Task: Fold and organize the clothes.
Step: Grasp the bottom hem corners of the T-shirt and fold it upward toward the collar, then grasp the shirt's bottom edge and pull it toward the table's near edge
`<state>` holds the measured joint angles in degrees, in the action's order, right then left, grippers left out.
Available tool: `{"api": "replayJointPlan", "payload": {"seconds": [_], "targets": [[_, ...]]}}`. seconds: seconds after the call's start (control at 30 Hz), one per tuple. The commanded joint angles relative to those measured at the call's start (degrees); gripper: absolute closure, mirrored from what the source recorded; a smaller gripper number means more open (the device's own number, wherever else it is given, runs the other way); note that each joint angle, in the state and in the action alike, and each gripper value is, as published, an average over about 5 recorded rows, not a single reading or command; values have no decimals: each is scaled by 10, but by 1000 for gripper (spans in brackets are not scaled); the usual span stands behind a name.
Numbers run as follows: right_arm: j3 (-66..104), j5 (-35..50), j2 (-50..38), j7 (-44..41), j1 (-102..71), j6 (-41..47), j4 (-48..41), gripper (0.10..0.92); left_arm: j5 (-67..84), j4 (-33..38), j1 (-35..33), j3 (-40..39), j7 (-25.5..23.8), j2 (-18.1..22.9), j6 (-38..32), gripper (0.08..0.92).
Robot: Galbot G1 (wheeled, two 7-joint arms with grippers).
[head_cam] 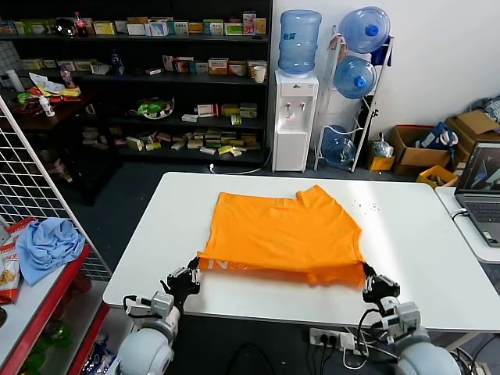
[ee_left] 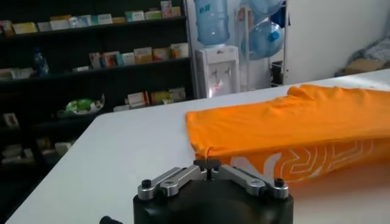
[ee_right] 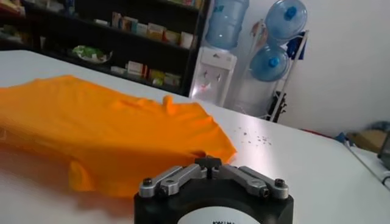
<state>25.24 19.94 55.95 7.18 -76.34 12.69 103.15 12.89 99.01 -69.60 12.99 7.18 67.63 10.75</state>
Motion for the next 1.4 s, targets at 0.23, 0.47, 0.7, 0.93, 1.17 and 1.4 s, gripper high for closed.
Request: {"api": "replayJointPlan", "payload": {"seconds": [0.23, 0.47, 0.7, 0.93, 1.17, 1.4], "targets": [[-68, 18, 1, -17, 173, 19, -162, 885, -6, -143, 146, -50, -5, 22, -5, 907], [-55, 49, -19, -14, 109, 64, -93, 710, 1, -129, 134, -65, -15, 16, -8, 849], [-29, 75, -45, -16, 32, 137, -21, 511, 42, -78, 80, -69, -2, -11, 18, 651], [-22, 70, -41, -20, 19, 140, -35, 303, 84, -70, 64, -65, 11, -16, 53, 452], [-31, 70, -29, -17, 37, 135, -59, 263, 99, -92, 78, -62, 15, -10, 61, 260], [-34, 70, -33, -10, 28, 140, -53, 462, 102, -104, 84, -61, 11, -11, 61, 380]]}}
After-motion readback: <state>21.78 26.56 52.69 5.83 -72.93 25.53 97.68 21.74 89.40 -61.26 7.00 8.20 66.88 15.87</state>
